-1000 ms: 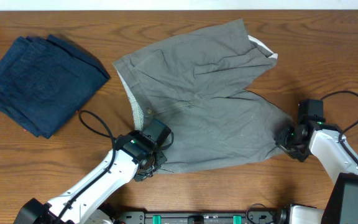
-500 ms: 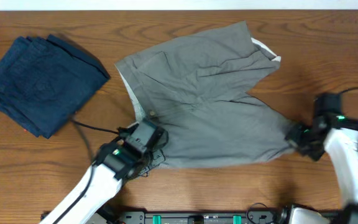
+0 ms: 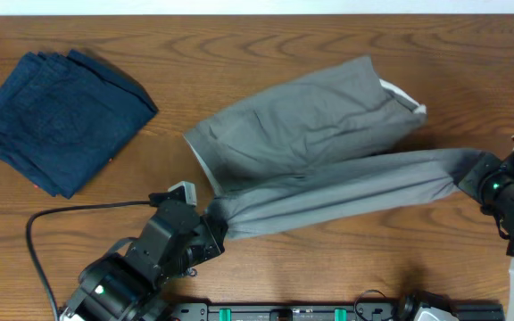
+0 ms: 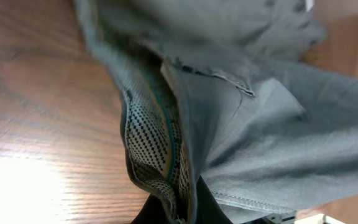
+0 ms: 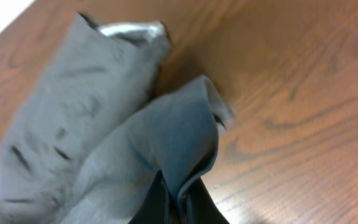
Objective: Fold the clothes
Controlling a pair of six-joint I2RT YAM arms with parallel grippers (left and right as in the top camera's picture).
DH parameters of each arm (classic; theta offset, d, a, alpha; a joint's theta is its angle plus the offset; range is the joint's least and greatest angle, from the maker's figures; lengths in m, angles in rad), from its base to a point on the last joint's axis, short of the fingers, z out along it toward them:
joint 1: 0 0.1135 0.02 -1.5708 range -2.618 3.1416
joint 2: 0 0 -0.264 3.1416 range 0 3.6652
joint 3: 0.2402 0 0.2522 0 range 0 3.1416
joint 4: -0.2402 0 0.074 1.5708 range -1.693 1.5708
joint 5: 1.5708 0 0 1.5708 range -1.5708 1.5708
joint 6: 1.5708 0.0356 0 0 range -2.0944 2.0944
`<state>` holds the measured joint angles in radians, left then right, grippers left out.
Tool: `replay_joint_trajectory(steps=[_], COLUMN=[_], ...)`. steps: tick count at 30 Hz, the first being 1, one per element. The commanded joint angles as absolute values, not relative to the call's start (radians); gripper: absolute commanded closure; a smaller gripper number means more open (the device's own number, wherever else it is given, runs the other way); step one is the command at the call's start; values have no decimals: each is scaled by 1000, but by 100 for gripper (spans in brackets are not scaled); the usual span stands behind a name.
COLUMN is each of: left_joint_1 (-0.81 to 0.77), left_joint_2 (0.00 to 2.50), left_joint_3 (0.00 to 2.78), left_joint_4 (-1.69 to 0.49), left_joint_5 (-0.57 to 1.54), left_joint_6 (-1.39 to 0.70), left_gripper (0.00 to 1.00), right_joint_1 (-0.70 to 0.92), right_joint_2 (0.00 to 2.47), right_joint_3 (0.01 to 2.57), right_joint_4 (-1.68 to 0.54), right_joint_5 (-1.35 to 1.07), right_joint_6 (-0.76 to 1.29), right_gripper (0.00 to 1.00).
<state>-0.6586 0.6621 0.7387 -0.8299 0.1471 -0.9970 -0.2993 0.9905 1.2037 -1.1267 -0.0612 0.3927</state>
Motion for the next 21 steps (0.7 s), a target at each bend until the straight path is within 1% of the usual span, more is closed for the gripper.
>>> replay_joint_trajectory(steps=[1,5,8,12,15,21], left_joint_1=[-658,-658,-657,-641,-607,-540], left_joint_2=[655,693,751,856,943,1137], left_joint_3=[752,752,752,752,752,752], left_joint_4=[-807,-711,-652,-626,-595,-470], left_joint_5=[-10,-176,-262,-355,-364,-363], left_joint_6=[-988,-988,-997,-1120,-1179,-1180], left_gripper=[94,94,94,94,94,94], right_joint_1=[-313,-291,-265,-212,-162,-95], right_joint_2=[1010,1079,1146,1251,1334,1481], right_joint_3=[1241,1241,1241,1241,1241,1241], right_joint_4=[-1059,-933,-839,-710,-620,-517], right_joint_5=[-7,-115,-142,-144,-144,-143], right_joint_6=[354,299,298,298,298,299], right_gripper=[99,99,99,99,99,98])
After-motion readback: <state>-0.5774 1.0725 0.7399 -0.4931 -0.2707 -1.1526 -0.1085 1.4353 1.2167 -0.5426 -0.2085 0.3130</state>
